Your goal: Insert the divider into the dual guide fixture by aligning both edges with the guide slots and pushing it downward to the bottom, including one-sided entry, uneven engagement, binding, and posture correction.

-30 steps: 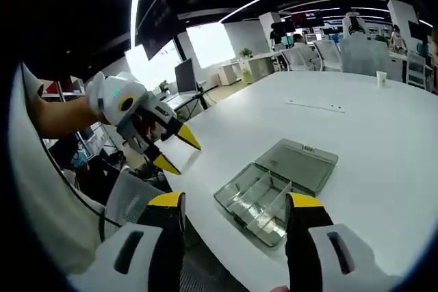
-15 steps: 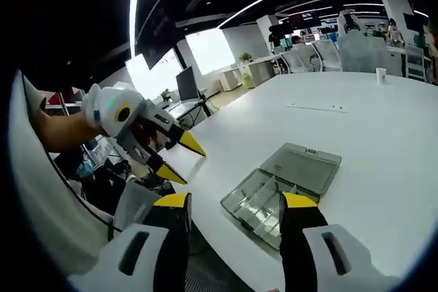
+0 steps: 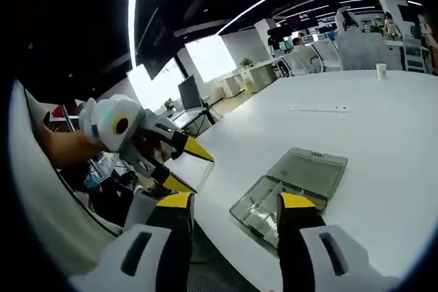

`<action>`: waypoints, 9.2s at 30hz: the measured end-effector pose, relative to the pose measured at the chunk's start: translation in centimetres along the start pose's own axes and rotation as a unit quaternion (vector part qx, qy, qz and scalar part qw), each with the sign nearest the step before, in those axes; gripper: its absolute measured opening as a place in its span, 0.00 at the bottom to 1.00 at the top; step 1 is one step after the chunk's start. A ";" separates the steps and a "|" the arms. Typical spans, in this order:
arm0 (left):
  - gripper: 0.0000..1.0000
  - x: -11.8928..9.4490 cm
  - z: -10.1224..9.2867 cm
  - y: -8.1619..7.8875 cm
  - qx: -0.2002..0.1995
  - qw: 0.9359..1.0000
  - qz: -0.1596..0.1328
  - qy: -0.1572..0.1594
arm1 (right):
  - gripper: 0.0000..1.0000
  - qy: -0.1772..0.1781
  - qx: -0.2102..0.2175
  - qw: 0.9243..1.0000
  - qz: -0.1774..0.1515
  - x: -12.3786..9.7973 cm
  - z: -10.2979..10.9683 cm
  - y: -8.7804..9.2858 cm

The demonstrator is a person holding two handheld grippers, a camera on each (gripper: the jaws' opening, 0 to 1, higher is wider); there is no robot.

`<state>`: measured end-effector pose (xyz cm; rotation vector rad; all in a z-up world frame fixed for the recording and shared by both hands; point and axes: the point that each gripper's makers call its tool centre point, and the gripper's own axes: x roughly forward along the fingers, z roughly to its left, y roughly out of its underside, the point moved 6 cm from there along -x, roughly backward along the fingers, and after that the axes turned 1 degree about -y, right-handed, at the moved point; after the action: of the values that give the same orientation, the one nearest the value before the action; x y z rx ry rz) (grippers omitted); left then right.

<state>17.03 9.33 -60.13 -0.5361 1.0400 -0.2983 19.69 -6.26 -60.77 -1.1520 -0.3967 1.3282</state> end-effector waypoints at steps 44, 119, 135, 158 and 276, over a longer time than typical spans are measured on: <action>0.29 0.5 0.8 -3.7 0.078 0.993 -0.016 -0.082 | 0.25 -0.062 0.064 0.996 -0.031 1.8 2.4 -2.3; 0.29 0.2 1.0 -5.2 0.106 0.987 -0.037 -0.113 | 0.00 -0.055 0.107 0.993 -0.004 2.6 1.6 -1.8; 0.30 0.1 1.0 -5.4 0.081 0.989 -0.046 -0.114 | 0.00 -0.057 0.100 0.993 -0.005 2.3 1.6 -1.9; 0.31 -0.8 1.6 -4.7 0.018 0.994 -0.065 -0.085 | 0.00 -0.063 0.044 0.997 0.008 2.2 1.5 -1.6; 0.00 0.2 -0.6 -4.2 -0.053 0.981 0.000 0.184 | 0.00 -0.129 -0.257 0.955 0.077 2.1 2.9 2.3</action>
<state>16.65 5.52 -58.24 -0.5899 1.4213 -0.3513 16.71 -3.59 -62.18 -1.4623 -0.8983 1.5693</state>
